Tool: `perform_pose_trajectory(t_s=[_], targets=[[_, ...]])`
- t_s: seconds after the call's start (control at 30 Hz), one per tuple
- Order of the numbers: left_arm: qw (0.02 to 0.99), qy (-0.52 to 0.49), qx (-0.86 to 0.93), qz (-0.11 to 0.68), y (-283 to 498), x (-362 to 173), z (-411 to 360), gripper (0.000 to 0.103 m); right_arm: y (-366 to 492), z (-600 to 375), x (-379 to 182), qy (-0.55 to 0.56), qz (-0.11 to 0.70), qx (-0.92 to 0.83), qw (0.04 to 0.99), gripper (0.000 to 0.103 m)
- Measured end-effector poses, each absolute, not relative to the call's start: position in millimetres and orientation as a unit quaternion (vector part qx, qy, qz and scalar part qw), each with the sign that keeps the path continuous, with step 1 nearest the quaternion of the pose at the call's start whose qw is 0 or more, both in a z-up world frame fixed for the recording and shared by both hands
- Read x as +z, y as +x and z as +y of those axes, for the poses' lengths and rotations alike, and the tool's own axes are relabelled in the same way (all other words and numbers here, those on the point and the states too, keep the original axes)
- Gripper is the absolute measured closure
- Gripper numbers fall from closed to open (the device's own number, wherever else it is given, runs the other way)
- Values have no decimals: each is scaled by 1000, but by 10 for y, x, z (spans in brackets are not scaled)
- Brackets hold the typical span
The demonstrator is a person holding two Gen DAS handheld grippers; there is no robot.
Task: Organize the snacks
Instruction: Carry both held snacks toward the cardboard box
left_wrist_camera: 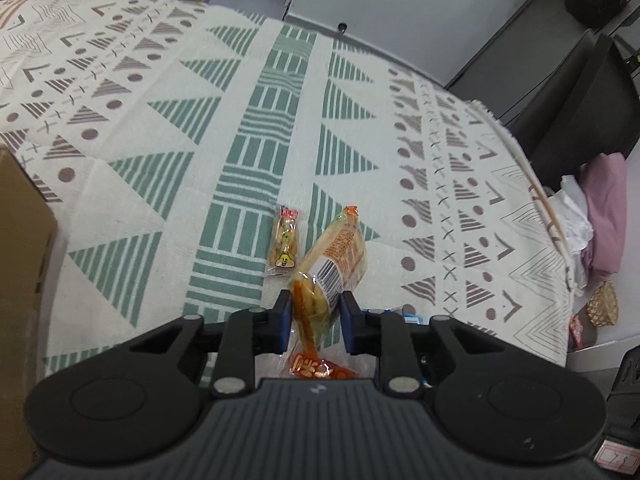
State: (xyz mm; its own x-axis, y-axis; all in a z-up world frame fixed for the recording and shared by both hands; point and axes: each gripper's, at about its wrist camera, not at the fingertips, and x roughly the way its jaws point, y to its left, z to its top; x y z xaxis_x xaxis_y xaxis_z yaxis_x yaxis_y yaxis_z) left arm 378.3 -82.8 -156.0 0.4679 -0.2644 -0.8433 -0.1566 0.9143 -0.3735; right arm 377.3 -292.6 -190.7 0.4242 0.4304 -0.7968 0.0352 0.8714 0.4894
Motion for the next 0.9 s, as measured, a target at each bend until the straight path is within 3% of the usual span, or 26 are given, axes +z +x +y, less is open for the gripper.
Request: perform_pose_trajectory(t_s=[0.9], targets=[[868,-250,18,429,2950,-741,174,79,3332,-2040,-1050,207,463,180,843,71]])
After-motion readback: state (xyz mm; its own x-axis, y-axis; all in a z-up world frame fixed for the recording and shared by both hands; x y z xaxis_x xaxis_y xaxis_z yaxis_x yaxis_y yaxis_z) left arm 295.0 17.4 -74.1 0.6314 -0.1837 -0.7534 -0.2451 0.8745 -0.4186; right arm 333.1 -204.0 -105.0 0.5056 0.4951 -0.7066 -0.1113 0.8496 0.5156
